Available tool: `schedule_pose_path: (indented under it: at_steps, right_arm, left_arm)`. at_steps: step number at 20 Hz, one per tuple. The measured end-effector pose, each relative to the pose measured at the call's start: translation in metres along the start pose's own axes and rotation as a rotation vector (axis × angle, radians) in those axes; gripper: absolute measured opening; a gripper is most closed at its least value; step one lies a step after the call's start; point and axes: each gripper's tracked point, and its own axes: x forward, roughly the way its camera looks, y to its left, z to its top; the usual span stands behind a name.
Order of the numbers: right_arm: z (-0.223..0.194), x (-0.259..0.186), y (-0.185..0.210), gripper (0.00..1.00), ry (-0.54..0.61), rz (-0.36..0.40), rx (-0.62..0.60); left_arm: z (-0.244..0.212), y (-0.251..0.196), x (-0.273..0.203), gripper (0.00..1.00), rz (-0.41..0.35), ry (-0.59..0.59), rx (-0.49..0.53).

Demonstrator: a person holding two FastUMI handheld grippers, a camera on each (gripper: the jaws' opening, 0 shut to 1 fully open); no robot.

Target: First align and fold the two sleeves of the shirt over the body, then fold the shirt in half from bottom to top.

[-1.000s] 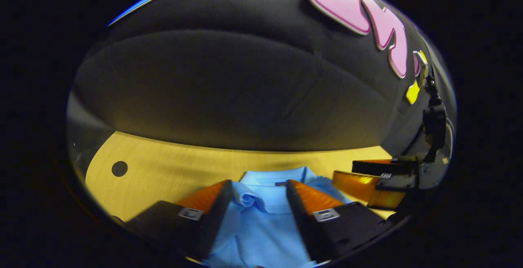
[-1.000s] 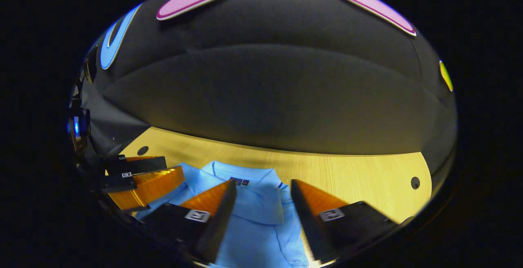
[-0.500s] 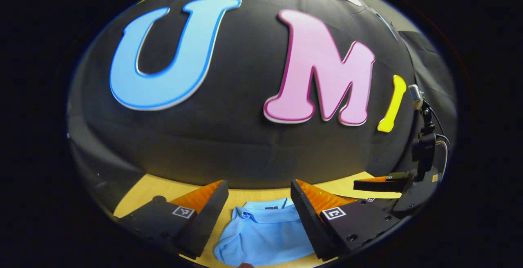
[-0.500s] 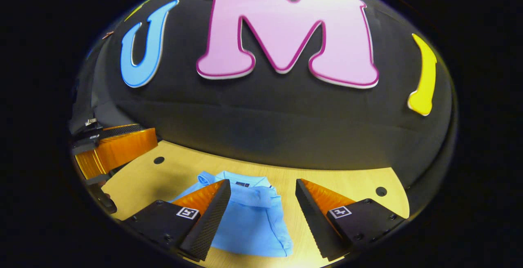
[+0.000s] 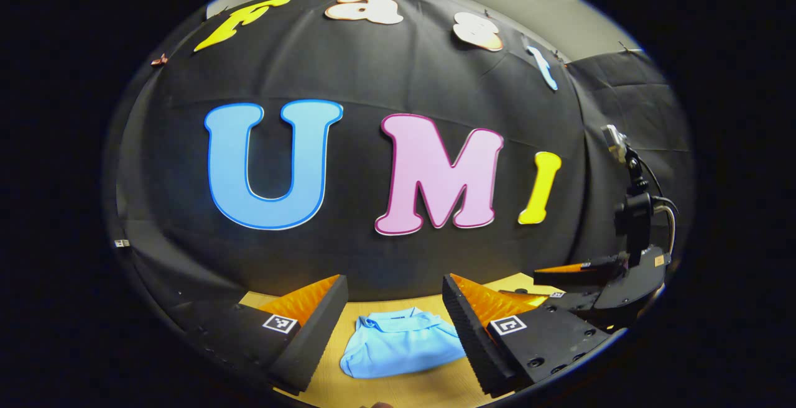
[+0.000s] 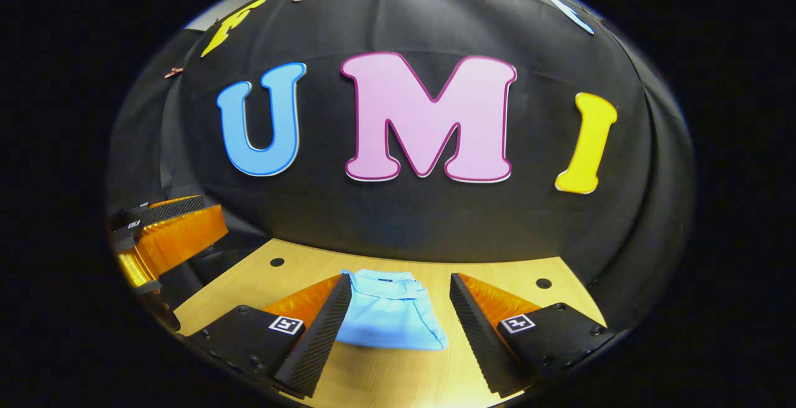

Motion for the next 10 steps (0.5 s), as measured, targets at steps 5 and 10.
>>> schedule_pose_path:
  at_steps: [5,10]
  right_arm:
    - [0.036,-0.079,0.010,0.98,-0.142,-0.013,0.025]
    - [0.056,-0.151,0.017,0.98,-0.248,0.010,0.041]
  left_arm:
    - [0.006,-0.023,-0.085,0.96,0.005,-0.033,-0.017]
    - [0.006,-0.034,-0.154,0.97,0.045,-0.050,0.023]
